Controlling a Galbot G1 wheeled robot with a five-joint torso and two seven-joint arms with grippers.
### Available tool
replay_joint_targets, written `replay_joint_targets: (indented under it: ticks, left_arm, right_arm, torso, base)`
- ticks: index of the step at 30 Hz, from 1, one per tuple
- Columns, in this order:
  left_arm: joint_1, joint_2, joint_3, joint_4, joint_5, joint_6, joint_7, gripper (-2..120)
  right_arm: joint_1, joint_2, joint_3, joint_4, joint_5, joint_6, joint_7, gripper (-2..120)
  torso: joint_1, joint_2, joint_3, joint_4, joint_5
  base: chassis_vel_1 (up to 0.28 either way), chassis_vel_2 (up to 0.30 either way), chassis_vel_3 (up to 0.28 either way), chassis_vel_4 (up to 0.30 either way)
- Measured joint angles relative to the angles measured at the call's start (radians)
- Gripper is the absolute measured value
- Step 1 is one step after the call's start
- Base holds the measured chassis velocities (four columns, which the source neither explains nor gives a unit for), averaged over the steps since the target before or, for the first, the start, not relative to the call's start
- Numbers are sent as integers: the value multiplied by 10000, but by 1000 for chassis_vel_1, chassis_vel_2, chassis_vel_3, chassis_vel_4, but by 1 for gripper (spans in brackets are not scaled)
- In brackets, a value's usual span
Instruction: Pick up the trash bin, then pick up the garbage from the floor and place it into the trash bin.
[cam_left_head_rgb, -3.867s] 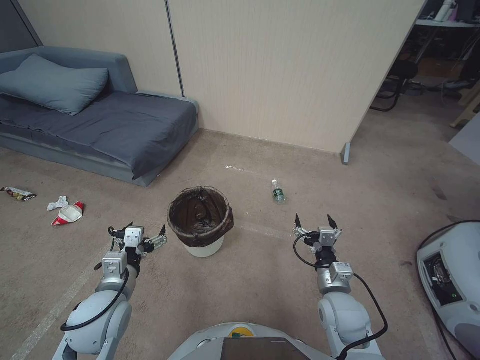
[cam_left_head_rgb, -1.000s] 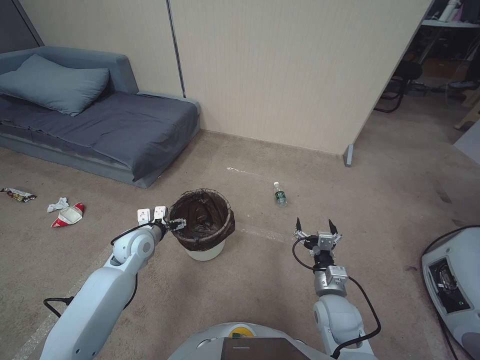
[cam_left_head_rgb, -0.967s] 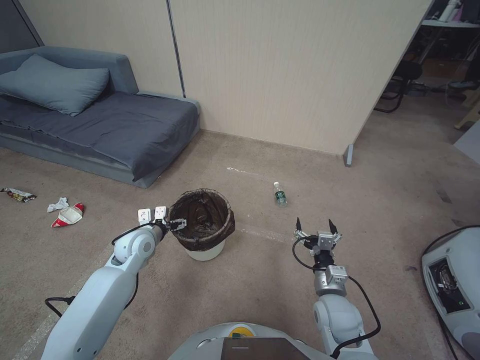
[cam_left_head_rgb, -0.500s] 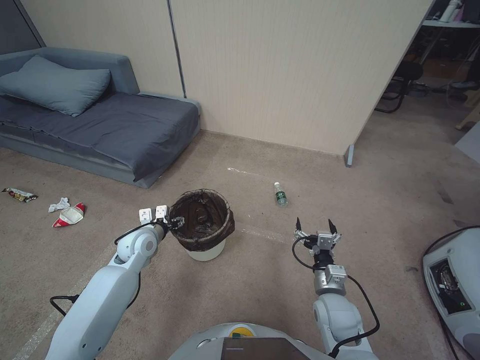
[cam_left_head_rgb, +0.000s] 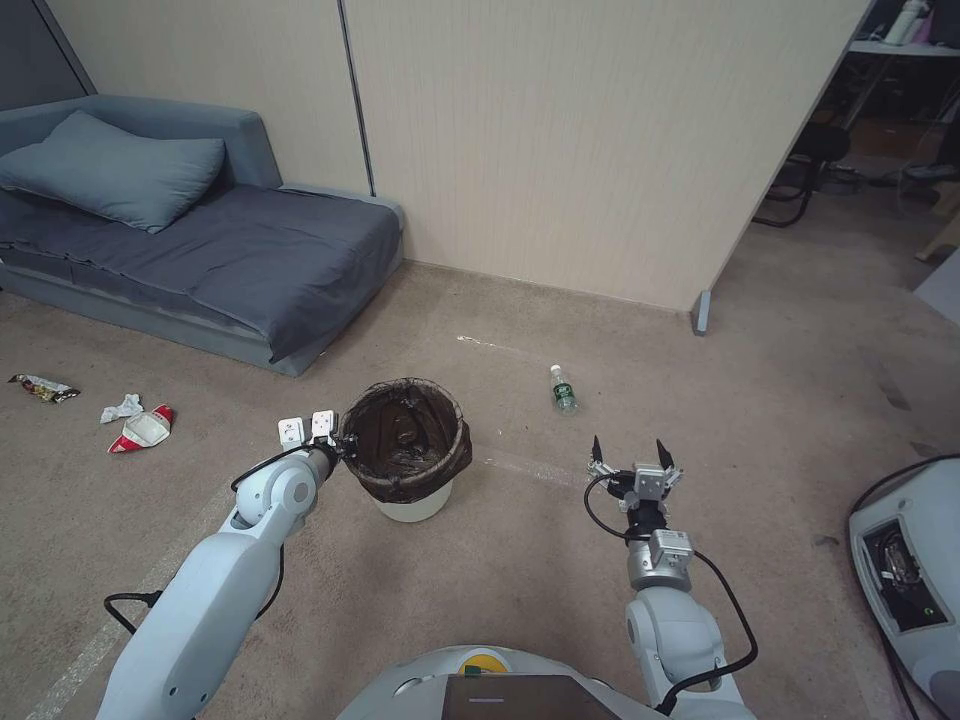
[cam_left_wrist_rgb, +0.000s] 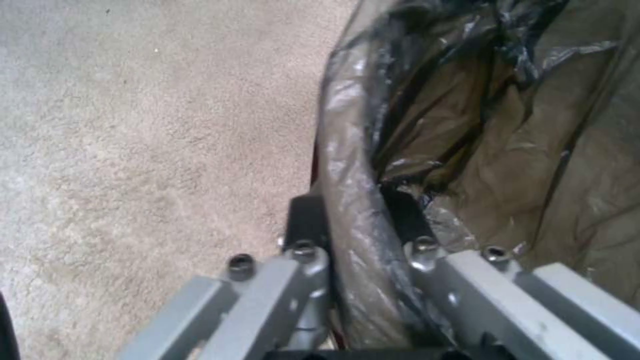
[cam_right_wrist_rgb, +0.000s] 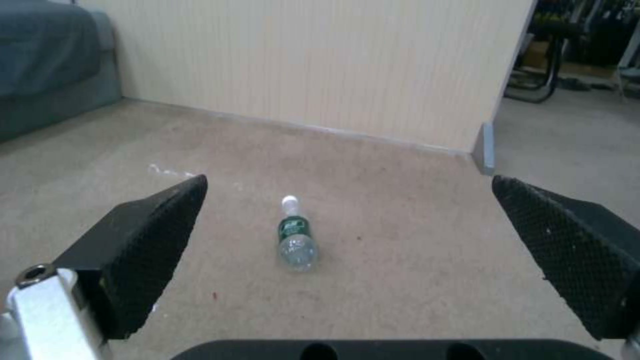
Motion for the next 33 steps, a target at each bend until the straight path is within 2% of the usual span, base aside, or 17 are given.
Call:
replay_joint_targets:
  ticks: [13,18,20,22,23,24,26,27,30,31,33]
  left_arm:
    - [148,-3,-13,-80,68,4,-14,4]
    - [387,0,-173,-547,290,46,-21,4]
    - [554,14,-314,-1166,307,134,-16,3]
    - [624,42,-389,-1400,330,143,-15,3]
    - [826,144,-645,-2017,405,144,39,3]
    - [826,144,-645,-2017,405,144,39,3]
    - [1172,281,-933,-2763,493,134,186,3]
    - [1172,281,-933,-2763,493,134,186,3]
    - [1719,516,-1299,-3946,833,116,415,3]
    - [1719,516,-1299,-3946,833,116,415,3]
    - [1911,597,-1410,-4538,995,112,489,3]
  right_arm:
    - [-37,20,-49,9,-124,29,12,100]
    - [-37,-3,-41,9,-162,38,15,100]
    - [-41,-19,-20,23,-163,38,16,100]
    - [-43,-20,-12,30,-164,38,17,100]
    - [-45,-18,-2,33,-167,38,21,100]
    - [-45,-18,-2,33,-167,38,21,100]
    - [-35,-4,-2,20,-185,39,23,100]
    - [-35,-4,-2,20,-185,39,23,100]
    - [-22,30,-18,-12,-207,41,26,100]
    - [-22,30,-18,-12,-207,41,26,100]
    - [-28,41,-9,-12,-224,47,28,100]
  torso:
    - [1,-1,1,-5,-4]
    - [1,-3,7,-5,-18]
    - [3,-6,10,-10,-32]
    - [3,-6,11,-13,-32]
    - [3,-5,8,-14,-9]
    - [3,-5,8,-14,-9]
    - [3,-6,7,-9,-12]
    - [3,-6,7,-9,-12]
    - [3,-5,4,-6,-6]
    - [3,-5,4,-6,-6]
    - [2,-5,3,-6,-8]
  base:
    - [0,0,0,0]
    - [0,0,0,0]
    - [0,0,0,0]
    - [0,0,0,0]
    - [0,0,0,0]
    - [0,0,0,0]
    - [0,0,0,0]
    - [0,0,0,0]
    - [0,0,0,0]
    - [0,0,0,0]
    - [0,0,0,0]
